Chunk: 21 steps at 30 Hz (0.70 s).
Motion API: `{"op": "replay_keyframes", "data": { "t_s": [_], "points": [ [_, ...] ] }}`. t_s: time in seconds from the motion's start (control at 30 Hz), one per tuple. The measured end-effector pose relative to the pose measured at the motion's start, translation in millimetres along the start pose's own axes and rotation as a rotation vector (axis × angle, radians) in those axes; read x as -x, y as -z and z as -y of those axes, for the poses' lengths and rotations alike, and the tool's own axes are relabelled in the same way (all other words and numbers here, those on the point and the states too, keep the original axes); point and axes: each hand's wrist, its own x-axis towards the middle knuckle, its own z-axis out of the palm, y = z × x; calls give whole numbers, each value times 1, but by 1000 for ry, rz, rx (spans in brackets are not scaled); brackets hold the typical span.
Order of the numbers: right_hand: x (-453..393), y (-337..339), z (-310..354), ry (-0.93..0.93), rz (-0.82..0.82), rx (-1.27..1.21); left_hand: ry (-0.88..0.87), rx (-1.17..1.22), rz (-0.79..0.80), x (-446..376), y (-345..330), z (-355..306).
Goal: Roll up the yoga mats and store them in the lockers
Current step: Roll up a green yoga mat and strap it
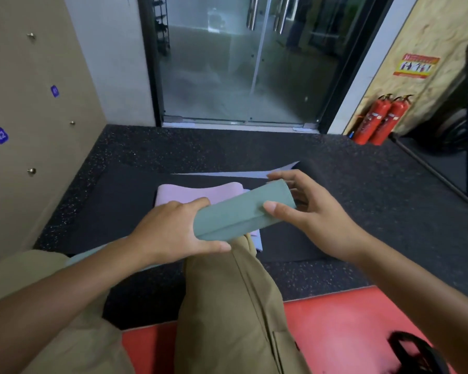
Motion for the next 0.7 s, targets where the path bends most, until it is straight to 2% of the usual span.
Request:
{"op": "replay_keyframes", "data": {
  "t_s": [0.13,0.3,0.57,0.7],
  "points": [
    [21,16,-34,-119,-13,24,-79,-151,83,-17,-16,-17],
    [42,37,-68,-277,23,49,-181,-139,235,-37,-41,-32],
    [65,46,-102,-364,119,98,-248,-248,246,-49,-64,-40],
    [78,66,-130,-517,104,174,-284,-304,220,-49,-64,-38]
  ]
}}
